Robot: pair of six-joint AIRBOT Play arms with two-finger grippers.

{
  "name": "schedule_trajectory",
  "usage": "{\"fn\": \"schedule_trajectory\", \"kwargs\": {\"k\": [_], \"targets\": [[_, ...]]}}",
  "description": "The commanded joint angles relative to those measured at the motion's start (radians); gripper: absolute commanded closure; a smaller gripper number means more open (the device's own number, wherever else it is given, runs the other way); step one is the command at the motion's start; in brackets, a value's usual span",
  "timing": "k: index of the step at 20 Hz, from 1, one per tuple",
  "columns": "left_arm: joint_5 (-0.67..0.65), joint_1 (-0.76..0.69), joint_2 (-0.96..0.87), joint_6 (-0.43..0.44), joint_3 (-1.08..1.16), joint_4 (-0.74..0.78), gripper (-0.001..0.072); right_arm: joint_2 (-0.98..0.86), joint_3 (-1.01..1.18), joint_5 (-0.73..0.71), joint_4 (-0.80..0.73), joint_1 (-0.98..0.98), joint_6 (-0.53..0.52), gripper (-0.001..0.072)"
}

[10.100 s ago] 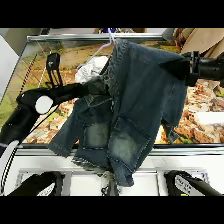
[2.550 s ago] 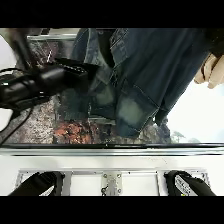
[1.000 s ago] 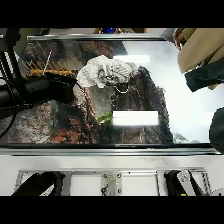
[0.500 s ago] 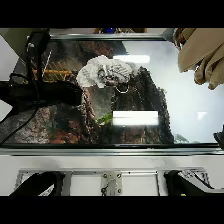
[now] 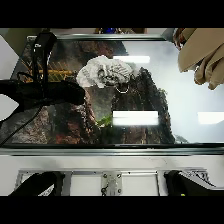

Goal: Fold the clothes and pants, and hang the long-sleeved shirts on hangers.

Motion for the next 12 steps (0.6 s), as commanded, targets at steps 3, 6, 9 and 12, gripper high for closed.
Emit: {"fn": "schedule_trajectory", "kwargs": {"k": [3, 6, 9, 12], "targets": [[0.010, -0.001, -0.001, -0.002, 0.001, 0.001, 0.0687, 0.027, -0.012, -0.034, -0.359, -0.001, 0.203, 0.0687], [0.040, -0.001, -0.001, -0.002, 0.001, 0.001, 0.0687, 0.059, -0.035, -0.031, -0.475, -0.001, 0.270, 0.0686], [0.054, 0.000, -0.001, -0.002, 0.001, 0.002, 0.0687, 0.093, -0.090, -0.014, -0.521, -0.001, 0.339, 0.0686], [0.055, 0.000, -0.001, -0.001, 0.001, 0.002, 0.0687, 0.138, -0.175, 0.054, -0.610, -0.001, 0.407, 0.0684]]}}
